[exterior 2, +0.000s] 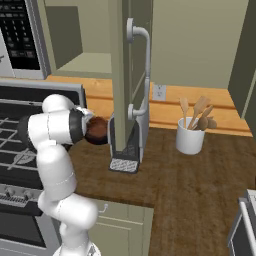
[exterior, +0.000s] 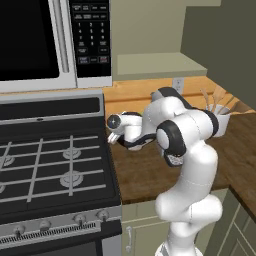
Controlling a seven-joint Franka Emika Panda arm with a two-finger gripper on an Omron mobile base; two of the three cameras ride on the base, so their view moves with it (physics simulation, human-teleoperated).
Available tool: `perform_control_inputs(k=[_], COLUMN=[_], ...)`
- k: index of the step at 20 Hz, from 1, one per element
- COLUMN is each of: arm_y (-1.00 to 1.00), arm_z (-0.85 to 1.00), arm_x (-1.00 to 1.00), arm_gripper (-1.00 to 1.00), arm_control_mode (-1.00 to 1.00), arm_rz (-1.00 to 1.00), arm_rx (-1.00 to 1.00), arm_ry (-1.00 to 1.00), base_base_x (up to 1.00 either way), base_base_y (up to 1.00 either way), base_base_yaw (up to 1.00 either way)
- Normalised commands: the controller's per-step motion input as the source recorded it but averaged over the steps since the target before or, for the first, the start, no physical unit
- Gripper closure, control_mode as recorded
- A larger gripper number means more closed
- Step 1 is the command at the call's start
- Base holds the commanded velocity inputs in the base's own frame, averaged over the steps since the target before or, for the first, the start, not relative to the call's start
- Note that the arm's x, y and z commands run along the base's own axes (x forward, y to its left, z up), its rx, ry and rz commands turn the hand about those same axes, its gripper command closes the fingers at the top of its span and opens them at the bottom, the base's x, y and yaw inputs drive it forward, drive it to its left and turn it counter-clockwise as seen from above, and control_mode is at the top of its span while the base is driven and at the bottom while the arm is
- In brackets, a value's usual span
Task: Pick up the bowls on the counter and stack them on top of one another in the open cabinet. Place the smaller bowl on top of the larger bowl.
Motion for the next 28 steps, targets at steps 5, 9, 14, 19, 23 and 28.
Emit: perform_control_inputs(k=[5,9,14,19,23,28], arm_y=[0.04,0.24,0.04,0.02,0.00,0.00], arm_z=[0.08,-0.03,-0.04,-0.11,-0.37,-0.38], arm_x=[-0.65,-0.73,0.16,0.56,0.34,0.39], arm_gripper=[-1.00,-1.00,-1.00,-1.00,-1.00,-1.00], arm_control_mode=[-1.00,-1.00,-1.00,-1.00,-1.00,-1.00], arm_rz=[0.00,0.00,-0.03,0.00,0.00,0.00], arm_rx=[0.00,-0.04,-0.05,-0.08,-0.14,-0.14], arm_ry=[-0.06,0.03,0.13,0.19,0.20,0.10], base_base_x=[0.00,0.00,0.00,0.00,0.00,0.00], base_base_y=[0.00,0.00,0.00,0.00,0.00,0.00], base_base_yaw=[0.00,0.00,0.00,0.00,0.00,0.00])
